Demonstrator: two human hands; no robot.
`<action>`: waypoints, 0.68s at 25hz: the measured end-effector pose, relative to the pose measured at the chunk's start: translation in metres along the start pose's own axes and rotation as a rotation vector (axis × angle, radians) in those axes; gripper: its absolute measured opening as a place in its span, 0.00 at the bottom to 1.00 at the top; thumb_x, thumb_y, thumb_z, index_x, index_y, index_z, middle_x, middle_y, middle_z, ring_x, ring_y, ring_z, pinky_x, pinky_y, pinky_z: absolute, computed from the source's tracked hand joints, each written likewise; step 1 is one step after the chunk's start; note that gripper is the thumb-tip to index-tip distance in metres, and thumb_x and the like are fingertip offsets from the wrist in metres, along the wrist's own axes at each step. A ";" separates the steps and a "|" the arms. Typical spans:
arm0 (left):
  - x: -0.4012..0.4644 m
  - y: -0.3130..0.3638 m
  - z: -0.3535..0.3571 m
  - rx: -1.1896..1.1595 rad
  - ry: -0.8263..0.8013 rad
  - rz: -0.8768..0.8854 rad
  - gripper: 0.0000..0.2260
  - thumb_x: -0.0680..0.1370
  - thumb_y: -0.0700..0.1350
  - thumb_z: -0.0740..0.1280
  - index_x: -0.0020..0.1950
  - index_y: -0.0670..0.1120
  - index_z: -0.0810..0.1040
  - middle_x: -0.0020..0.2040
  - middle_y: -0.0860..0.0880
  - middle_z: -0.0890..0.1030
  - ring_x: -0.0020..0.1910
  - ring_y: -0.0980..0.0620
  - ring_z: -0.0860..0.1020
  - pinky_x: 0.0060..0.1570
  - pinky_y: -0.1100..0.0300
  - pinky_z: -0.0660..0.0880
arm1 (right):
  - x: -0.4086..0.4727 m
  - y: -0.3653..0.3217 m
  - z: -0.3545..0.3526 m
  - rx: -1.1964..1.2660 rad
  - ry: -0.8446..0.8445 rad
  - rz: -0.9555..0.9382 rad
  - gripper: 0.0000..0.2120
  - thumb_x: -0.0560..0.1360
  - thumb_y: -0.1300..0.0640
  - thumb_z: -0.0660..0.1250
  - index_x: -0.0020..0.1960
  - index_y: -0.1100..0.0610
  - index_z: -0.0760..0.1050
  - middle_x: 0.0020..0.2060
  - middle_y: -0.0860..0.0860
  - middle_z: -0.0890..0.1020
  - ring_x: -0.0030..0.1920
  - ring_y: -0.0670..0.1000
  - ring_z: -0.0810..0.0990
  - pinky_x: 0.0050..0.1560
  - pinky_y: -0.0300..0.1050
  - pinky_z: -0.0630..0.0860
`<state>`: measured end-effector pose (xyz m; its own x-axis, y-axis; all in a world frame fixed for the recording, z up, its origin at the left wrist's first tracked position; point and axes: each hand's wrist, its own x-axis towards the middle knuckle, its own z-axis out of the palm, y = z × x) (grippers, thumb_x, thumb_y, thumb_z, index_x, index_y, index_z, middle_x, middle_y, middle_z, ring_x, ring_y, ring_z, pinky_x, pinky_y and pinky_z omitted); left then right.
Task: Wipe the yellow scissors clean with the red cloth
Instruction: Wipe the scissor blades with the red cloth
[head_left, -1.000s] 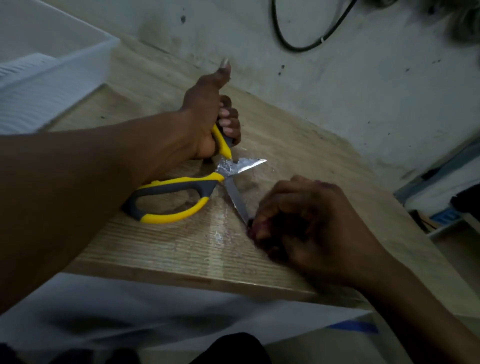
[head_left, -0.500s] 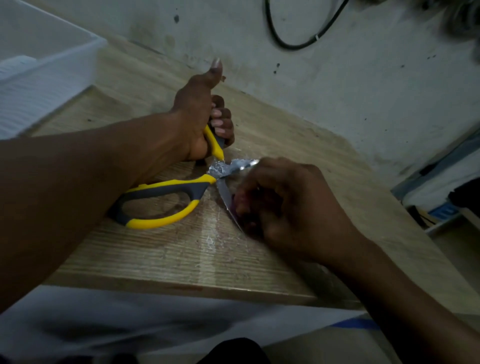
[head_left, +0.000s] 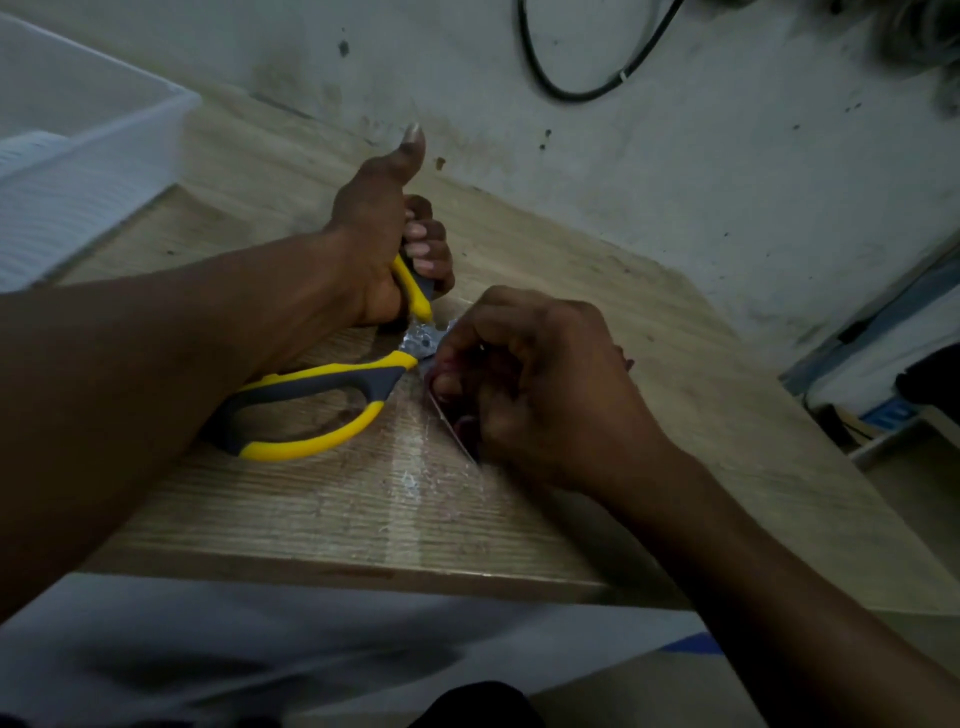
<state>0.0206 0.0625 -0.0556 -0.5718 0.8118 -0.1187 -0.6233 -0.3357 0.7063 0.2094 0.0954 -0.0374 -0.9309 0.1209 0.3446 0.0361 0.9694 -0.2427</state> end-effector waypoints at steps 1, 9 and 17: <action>0.000 0.000 0.000 0.000 -0.001 -0.002 0.30 0.78 0.67 0.65 0.29 0.49 0.56 0.22 0.51 0.57 0.19 0.52 0.57 0.25 0.64 0.56 | -0.004 0.003 -0.002 -0.008 -0.015 -0.005 0.10 0.66 0.60 0.71 0.45 0.50 0.85 0.43 0.45 0.84 0.45 0.50 0.82 0.42 0.53 0.81; -0.003 0.001 0.003 -0.009 0.011 -0.009 0.30 0.78 0.68 0.65 0.30 0.49 0.56 0.21 0.51 0.57 0.19 0.53 0.57 0.22 0.65 0.57 | 0.005 -0.004 0.002 0.027 0.043 0.054 0.09 0.66 0.60 0.72 0.43 0.49 0.85 0.40 0.44 0.85 0.41 0.47 0.83 0.41 0.53 0.82; -0.001 0.001 0.001 -0.025 0.017 -0.002 0.30 0.77 0.68 0.66 0.29 0.49 0.57 0.22 0.50 0.57 0.19 0.52 0.57 0.22 0.66 0.56 | 0.006 -0.009 -0.008 -0.002 -0.023 0.050 0.08 0.66 0.53 0.73 0.44 0.47 0.87 0.41 0.43 0.86 0.41 0.45 0.83 0.41 0.51 0.82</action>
<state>0.0210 0.0622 -0.0539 -0.5790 0.8045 -0.1322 -0.6377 -0.3458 0.6883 0.2063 0.0889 -0.0258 -0.9362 0.1638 0.3109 0.0830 0.9627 -0.2574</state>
